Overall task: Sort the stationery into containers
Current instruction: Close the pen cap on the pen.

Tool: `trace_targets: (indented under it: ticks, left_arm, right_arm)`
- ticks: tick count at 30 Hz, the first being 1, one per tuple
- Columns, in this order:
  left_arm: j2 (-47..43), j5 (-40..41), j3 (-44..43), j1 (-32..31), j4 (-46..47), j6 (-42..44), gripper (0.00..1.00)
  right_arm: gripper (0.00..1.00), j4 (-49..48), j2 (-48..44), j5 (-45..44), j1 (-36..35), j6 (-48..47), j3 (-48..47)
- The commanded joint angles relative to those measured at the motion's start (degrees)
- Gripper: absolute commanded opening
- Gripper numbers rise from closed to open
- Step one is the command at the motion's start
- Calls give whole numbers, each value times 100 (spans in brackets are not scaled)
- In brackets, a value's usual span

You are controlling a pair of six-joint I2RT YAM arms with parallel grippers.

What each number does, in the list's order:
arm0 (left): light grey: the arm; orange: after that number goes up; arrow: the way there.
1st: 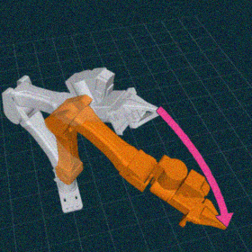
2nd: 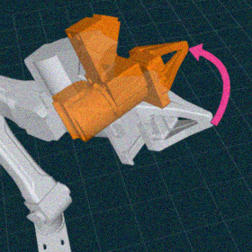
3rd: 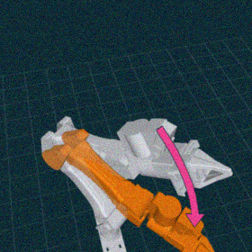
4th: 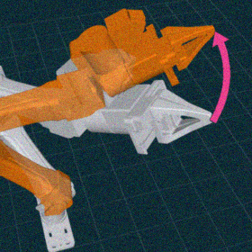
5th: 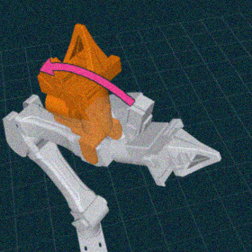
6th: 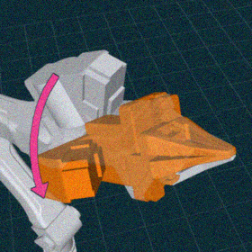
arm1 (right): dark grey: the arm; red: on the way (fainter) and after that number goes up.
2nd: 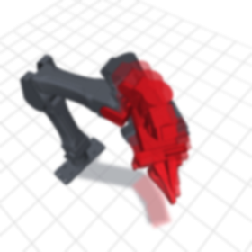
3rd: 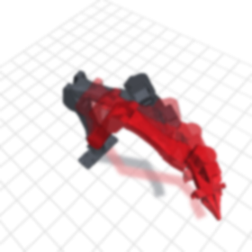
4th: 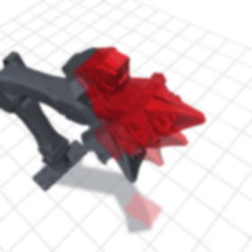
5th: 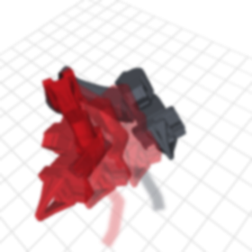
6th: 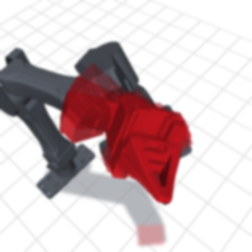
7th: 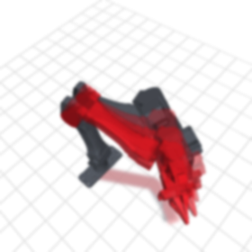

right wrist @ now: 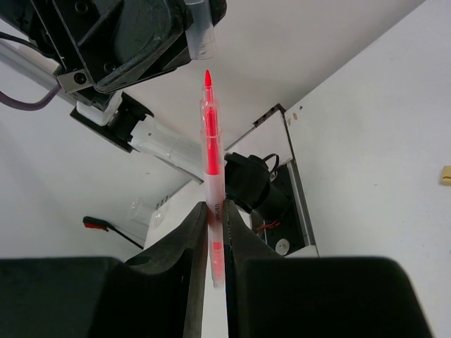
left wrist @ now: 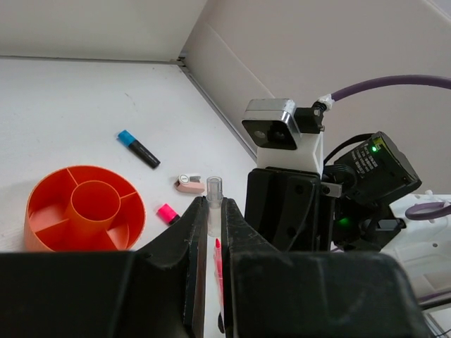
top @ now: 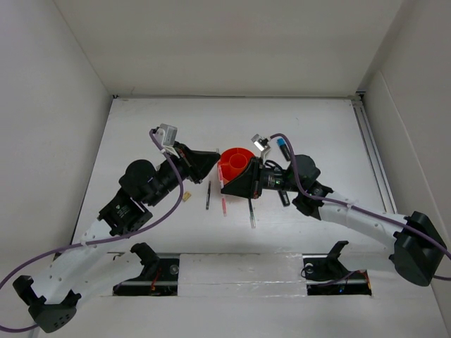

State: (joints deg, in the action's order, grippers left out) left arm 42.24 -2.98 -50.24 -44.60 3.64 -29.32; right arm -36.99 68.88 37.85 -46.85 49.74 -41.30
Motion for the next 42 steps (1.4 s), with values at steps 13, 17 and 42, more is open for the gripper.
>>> trace_targets:
  ticks: [13, 17, 42]
  left_arm:
    - [-84, -255, 111, -5, 383, 93, 0]
    - [-84, -255, 163, -5, 383, 93, 0]
    - [-339, -422, 708, -5, 814, -91, 0]
  right_arm:
    - [0, -458, -33, -58, 141, 1, -203]
    - [0, -458, -33, -58, 141, 1, -203]
    - [0, -1732, -191, -875, 133, 818, 307]
